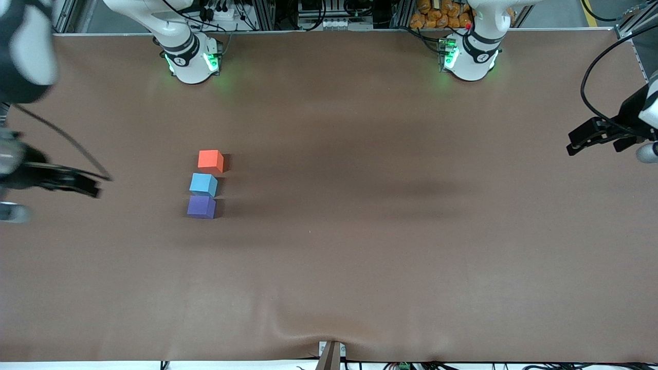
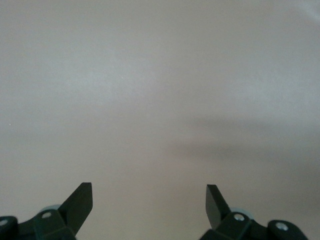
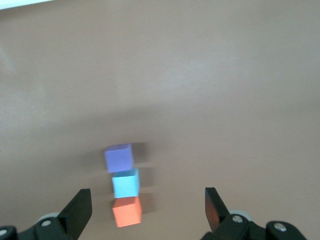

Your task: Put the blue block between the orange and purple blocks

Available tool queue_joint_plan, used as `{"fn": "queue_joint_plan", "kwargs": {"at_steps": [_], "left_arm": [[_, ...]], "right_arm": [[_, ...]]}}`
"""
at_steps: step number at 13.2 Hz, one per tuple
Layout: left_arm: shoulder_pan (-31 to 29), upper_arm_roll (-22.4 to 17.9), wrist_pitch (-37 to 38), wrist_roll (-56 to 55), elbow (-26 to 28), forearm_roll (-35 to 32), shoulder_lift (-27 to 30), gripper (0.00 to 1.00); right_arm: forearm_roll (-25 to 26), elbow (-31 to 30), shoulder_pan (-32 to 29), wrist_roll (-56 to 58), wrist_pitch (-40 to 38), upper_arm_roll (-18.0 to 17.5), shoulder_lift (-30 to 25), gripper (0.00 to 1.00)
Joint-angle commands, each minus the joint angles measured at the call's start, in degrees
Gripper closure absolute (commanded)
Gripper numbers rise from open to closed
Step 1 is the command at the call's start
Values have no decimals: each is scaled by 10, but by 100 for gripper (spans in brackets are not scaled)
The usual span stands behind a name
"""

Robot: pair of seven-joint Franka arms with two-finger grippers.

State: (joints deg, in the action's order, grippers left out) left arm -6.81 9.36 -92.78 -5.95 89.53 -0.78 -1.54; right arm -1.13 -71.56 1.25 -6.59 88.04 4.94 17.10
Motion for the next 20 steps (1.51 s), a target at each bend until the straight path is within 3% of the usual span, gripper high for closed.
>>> {"fn": "queue_joint_plan", "kwargs": {"at_steps": [1,4,9,20], "left_arm": [[-2,1,16,41,6,9,7,0],[-2,1,39,58,6,9,13,0],[-5,1,45,45,7,9,22,0],[-7,0,45,14,16,9,38,0]], "right_arm": [[-17,56,-33,20,-75,-10,3,0],[-10,26,-29,23,-106,-14,-71,0],[-4,-167,-32,18,-53,-13,-211,0],[35,-147,-2,18,-47,-15,-203,0]]}}
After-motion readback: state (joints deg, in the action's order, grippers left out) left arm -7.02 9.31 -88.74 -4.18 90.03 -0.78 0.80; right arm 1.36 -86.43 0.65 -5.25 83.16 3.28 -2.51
